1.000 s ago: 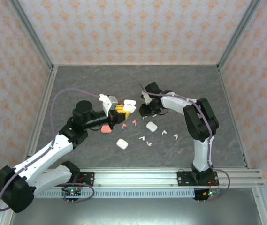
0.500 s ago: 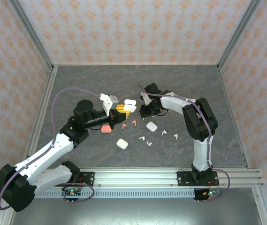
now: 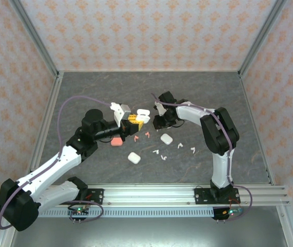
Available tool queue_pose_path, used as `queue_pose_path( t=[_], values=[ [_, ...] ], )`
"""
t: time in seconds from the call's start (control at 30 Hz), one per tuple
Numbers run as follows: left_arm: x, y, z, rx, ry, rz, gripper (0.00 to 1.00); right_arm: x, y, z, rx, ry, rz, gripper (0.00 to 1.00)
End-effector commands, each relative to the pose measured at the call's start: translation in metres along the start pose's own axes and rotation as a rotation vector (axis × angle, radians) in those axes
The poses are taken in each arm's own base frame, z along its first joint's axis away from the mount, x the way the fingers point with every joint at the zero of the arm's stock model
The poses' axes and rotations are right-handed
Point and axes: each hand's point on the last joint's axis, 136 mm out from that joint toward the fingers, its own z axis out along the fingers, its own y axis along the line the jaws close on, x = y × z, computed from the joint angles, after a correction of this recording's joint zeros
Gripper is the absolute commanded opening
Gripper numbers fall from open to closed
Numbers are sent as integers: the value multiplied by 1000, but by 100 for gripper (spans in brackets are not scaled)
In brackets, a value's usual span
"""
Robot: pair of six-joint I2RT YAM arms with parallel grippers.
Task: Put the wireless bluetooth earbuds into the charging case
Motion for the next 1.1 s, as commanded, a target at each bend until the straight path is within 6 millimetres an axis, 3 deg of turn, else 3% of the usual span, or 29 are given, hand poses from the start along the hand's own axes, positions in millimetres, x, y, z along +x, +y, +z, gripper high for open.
queue_pose_path(
  t=[0.0, 0.37, 0.53, 0.73, 0.8, 1.07],
  values=[
    [-15, -8, 0, 22, -20, 13, 0, 23, -2, -6, 25, 67, -4, 30],
    [-14, -6, 1, 15, -14, 8, 0, 24, -2, -11, 27, 62, -3, 18],
    [-16, -5, 1, 13, -28, -2, 0, 9, 4, -32, 25, -39, -4, 16],
    [-23, -4, 5, 20, -68, -25, 0, -24, 18, -100, -8, -293, -4, 16],
    [-25, -3, 7, 20, -80, -36, 0, -32, 27, -134, -31, -402, -14, 16],
    [-33, -1, 17, 30, -113, -58, 0, -38, 70, -245, -153, -733, -120, 16]
  ],
)
